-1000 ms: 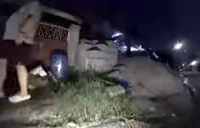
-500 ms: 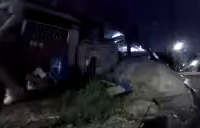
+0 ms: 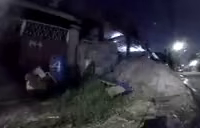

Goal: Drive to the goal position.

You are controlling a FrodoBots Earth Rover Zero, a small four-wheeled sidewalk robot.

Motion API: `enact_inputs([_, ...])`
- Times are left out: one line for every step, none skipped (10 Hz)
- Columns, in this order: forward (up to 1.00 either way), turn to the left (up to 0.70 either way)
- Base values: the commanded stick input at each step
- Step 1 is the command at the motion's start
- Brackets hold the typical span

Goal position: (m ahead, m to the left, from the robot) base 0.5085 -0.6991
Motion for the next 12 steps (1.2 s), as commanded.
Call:
enact_inputs([0.00, -0.85])
enact_inputs([0.00, -0.85])
enact_inputs([0.00, -0.85])
enact_inputs([0.00, -0.85])
enact_inputs([0.00, -0.85])
enact_inputs([0.00, -0.85])
enact_inputs([0.00, -0.85])
enact_inputs([0.00, -0.85])
enact_inputs([0.00, -0.85])
enact_inputs([0.00, -0.85])
enact_inputs([0.00, -0.85])
enact_inputs([0.00, -0.85])
